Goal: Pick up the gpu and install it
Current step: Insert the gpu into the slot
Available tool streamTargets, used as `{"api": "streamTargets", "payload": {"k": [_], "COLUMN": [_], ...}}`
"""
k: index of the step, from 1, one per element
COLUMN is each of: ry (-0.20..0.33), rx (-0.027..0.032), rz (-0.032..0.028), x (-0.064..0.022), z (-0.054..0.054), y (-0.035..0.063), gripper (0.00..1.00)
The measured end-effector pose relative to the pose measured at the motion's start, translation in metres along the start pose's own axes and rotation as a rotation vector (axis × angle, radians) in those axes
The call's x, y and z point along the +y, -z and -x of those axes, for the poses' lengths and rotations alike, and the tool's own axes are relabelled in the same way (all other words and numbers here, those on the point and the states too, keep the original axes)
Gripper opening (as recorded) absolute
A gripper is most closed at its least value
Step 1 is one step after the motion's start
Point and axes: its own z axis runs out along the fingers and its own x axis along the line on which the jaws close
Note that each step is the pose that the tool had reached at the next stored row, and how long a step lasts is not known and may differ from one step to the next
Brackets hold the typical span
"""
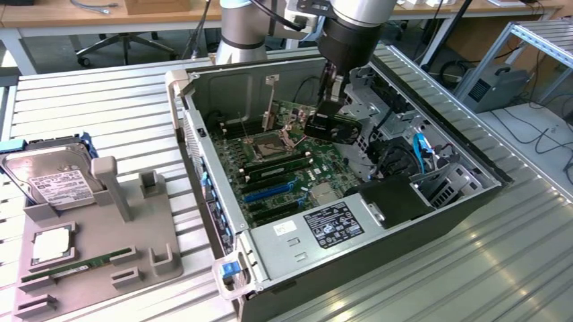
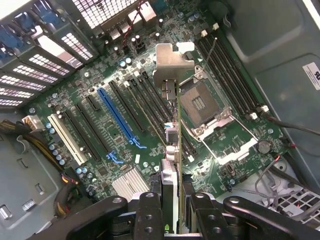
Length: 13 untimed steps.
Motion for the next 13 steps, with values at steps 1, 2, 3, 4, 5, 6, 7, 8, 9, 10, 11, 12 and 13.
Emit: {"api": "streamTargets", "payload": {"k": [1,2,3,4,5,6,7,8,9,10,11,12,13], "ry": [0.001,0.003,0.004,0.005,0.006,0.008,0.009,0.01,0.013,0.014,0.016,0.017,0.018], "rx": [0.0,0.0001,0.0001,0.0002,0.0002,0.0002,0.0003,0.0003,0.0005,0.0005,0.0005,0.0006,0.0006], "rz": [0.0,0.0,0.0001,0.0001,0.0001,0.0002,0.0002,0.0002,0.0003,0.0003,0.0004,0.0004,0.0004], "x": [0.0,0.0,0.0,0.0,0.0,0.0,0.0,0.0,0.0,0.0,0.0,0.0,0.0], "z": [0.0,0.0,0.0,0.0,0.0,0.0,0.0,0.0,0.0,0.0,0.0,0.0,0.0], "y": [0.0,0.0,0.0,0.0,0.0,0.0,0.0,0.0,0.0,0.0,0.0,0.0,0.0], "gripper": [0.27,0.27,0.27,0.27,0.27,0.27,0.27,0.27,0.27,0.27,0.27,0.27,0.27]}}
